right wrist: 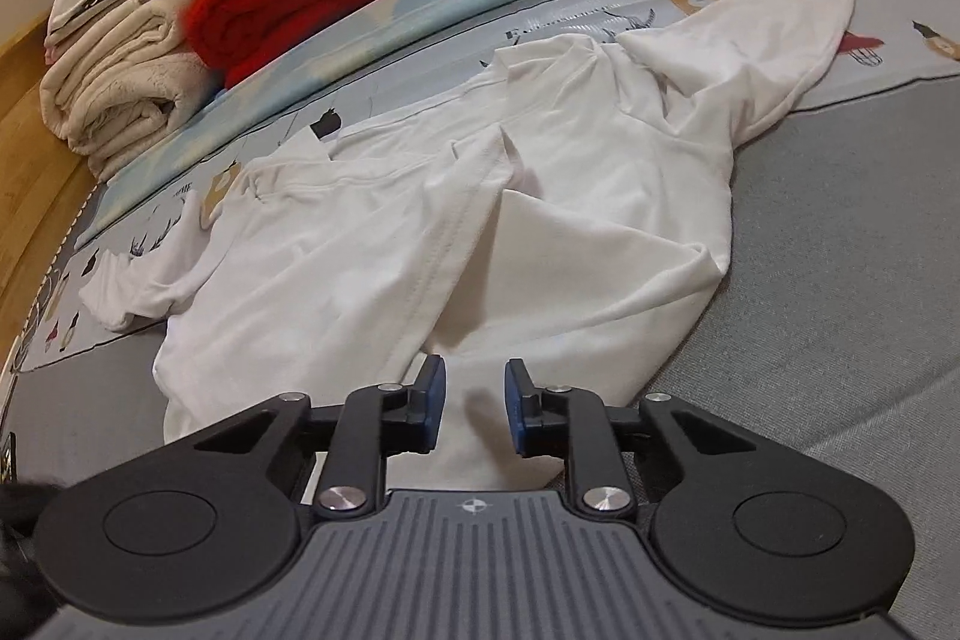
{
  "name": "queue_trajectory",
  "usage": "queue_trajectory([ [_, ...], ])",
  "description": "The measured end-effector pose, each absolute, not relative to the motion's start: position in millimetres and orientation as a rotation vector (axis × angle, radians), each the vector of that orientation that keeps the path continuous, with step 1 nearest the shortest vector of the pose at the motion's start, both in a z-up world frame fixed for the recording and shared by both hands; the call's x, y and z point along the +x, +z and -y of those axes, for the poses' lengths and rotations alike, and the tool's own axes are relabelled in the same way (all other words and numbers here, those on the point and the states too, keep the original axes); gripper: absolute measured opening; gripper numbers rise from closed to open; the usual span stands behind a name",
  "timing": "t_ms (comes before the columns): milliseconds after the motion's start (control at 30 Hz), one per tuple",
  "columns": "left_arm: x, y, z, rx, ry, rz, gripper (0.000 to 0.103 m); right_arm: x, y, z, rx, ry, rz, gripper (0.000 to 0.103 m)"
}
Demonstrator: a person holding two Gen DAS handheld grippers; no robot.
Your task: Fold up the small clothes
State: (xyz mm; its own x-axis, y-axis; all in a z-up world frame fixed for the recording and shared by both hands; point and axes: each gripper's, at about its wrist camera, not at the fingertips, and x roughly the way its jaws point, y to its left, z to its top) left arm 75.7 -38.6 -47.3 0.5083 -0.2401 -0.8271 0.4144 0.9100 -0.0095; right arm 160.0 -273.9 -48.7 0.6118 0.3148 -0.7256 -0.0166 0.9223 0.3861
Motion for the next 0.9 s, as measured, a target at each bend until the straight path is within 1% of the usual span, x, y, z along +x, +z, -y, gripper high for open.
queue_trajectory([
  [33,77,-58,44,0.213,-0.411,-0.996,0.052,159,-49,275,0.367,0.195,-0.901,0.023],
  [67,76,-68,50,0.241,-0.406,-1.003,0.055,159,-49,275,0.370,0.196,-0.905,0.023],
  [100,74,-71,52,0.289,-0.387,-0.983,0.038,158,-49,275,0.371,0.199,-0.907,0.023],
  [167,86,-74,45,0.337,-0.353,-0.977,0.011,158,-49,276,0.368,0.209,-0.905,0.024],
  [200,90,-66,34,0.290,-0.346,-0.977,0.004,157,-48,277,0.365,0.213,-0.903,0.024],
  [333,103,-16,-23,0.188,-0.210,-0.878,0.004,157,-50,278,0.369,0.220,-0.908,0.024],
  [500,108,22,-115,-0.073,-0.005,-0.852,0.004,159,-52,270,0.357,0.253,-0.914,0.024],
  [633,103,14,-150,-0.140,0.064,-0.857,0.004,159,-53,252,0.314,0.304,-0.919,0.024],
  [700,103,11,-161,-0.235,0.089,-0.841,0.004,162,-54,239,0.272,0.323,-0.924,0.025],
  [767,102,15,-161,-0.271,0.091,-0.792,0.004,166,-55,225,0.223,0.334,-0.928,0.031],
  [900,99,15,-157,-0.235,0.091,-0.776,0.004,176,-54,195,0.154,0.353,-0.919,0.038],
])
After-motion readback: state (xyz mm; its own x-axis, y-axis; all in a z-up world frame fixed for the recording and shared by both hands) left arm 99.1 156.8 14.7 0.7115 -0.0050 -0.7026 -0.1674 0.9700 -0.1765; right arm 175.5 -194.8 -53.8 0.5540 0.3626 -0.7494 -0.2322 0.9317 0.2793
